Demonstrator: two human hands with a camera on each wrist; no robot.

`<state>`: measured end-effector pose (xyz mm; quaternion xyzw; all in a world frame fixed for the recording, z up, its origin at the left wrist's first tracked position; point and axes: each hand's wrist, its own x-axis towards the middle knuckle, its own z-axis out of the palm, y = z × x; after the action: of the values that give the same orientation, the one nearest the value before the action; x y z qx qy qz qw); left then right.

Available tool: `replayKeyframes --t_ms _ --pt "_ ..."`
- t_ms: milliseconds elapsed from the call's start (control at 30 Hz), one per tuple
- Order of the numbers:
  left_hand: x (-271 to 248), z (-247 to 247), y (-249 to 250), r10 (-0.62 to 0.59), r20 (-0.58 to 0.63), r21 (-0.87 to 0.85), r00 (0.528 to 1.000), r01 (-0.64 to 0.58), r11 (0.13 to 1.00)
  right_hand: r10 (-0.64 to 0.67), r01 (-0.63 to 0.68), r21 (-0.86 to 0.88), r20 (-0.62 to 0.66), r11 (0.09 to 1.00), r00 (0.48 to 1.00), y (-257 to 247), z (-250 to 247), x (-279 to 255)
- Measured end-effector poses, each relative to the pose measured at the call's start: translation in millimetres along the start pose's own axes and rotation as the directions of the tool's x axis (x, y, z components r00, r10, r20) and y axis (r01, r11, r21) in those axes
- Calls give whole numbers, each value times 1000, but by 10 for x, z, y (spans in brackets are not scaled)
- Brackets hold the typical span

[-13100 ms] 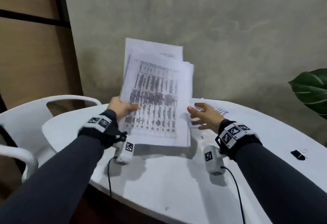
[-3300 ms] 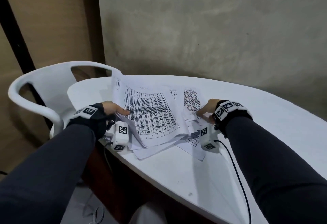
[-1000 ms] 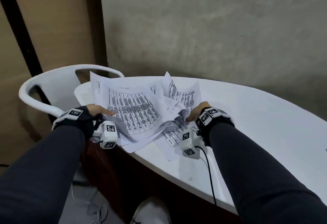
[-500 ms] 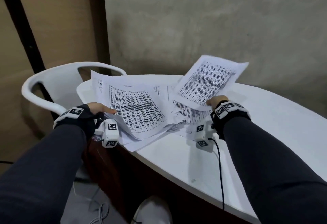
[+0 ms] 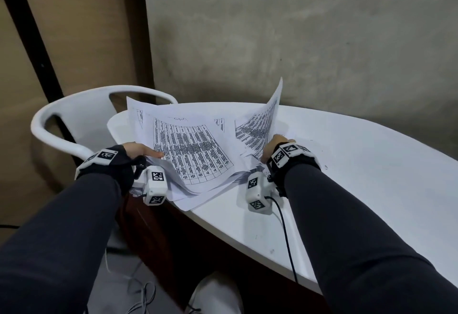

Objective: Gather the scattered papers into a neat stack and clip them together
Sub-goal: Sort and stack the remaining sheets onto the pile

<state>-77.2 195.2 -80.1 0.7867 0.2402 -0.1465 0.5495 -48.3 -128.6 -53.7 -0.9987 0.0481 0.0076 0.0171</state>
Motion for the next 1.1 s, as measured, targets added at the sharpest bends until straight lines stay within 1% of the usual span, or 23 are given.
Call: replayKeyframes --t_ms 67,133,200,233,267,300,333,367,400,433,500,533,567,600,667,733,767,800,833,900,967,1033,1100 --pt "-8 8 5 -3 -5 -9 1000 3 1000 5 -5 -47 -11 999 1000 -39 -60 -55" --pt "-2 -3 9 4 -6 0 1000 -4 1000 10 -10 15 22 1000 1000 -81 -107 -59" --pt "13 -14 5 30 -3 -3 1000 -30 1000 77 -82 159 37 984 996 -111 -102 -52" --pt "30 -16 1 33 3 2 999 -33 999 127 -134 314 42 940 991 -113 -68 -35" --pt "19 -12 7 29 1 14 1000 -29 999 169 -178 513 64 840 983 -124 -64 -44" --pt "18 -7 15 30 -11 18 999 -30 999 205 -222 682 106 697 973 -117 -48 6" --pt "-1 5 20 28 -18 19 999 -28 999 214 -243 780 143 577 966 -111 -86 -10" --pt "-1 10 23 23 -20 21 1000 -23 1000 209 -257 804 168 536 963 -102 -125 33" --pt "-29 23 37 30 -33 30 999 -29 999 196 -233 807 149 543 969 -87 -193 53" --pt "-49 35 43 25 -49 23 998 -24 999 197 -172 800 69 575 978 -77 -268 102" --pt "-86 43 34 35 -60 11 998 -34 999 205 -6 782 -156 623 966 -100 -469 179" --pt "-56 24 24 47 -59 12 997 -47 999 195 84 784 -255 615 947 -118 -585 201" --pt "-51 16 17 51 -48 0 998 -51 999 186 168 805 -326 569 927 -147 -715 211" --pt "-20 2 0 61 -21 -1 998 -61 998 181 247 841 -371 481 911 -171 -850 196" --pt "140 -32 -60 99 27 11 995 -100 995 179 333 910 -380 245 908 -208 -1092 179" --pt "240 -1 -88 139 50 27 989 -140 990 134 297 954 -291 -27 947 -204 -1207 192" --pt "200 34 -58 151 53 41 987 -154 987 84 223 970 -215 -101 973 -196 -1197 214" --pt "123 49 -18 169 57 60 984 -172 983 21 152 983 -151 -101 988 -198 -1138 220" --pt "144 43 -14 180 48 72 983 -183 981 -16 95 993 -96 -63 995 -204 -1043 228" --pt "135 40 -30 199 38 73 979 -202 977 2 -13 999 12 50 1000 -198 -800 258" --pt "79 72 -26 247 33 20 968 -248 969 -34 -116 984 121 134 992 -164 -545 324" --pt "54 113 -8 300 2 -77 954 -299 951 -106 -178 914 231 364 967 -147 -395 311" --pt "-17 159 54 286 -66 -161 956 -293 942 -122 -118 752 255 648 959 -143 -318 268"
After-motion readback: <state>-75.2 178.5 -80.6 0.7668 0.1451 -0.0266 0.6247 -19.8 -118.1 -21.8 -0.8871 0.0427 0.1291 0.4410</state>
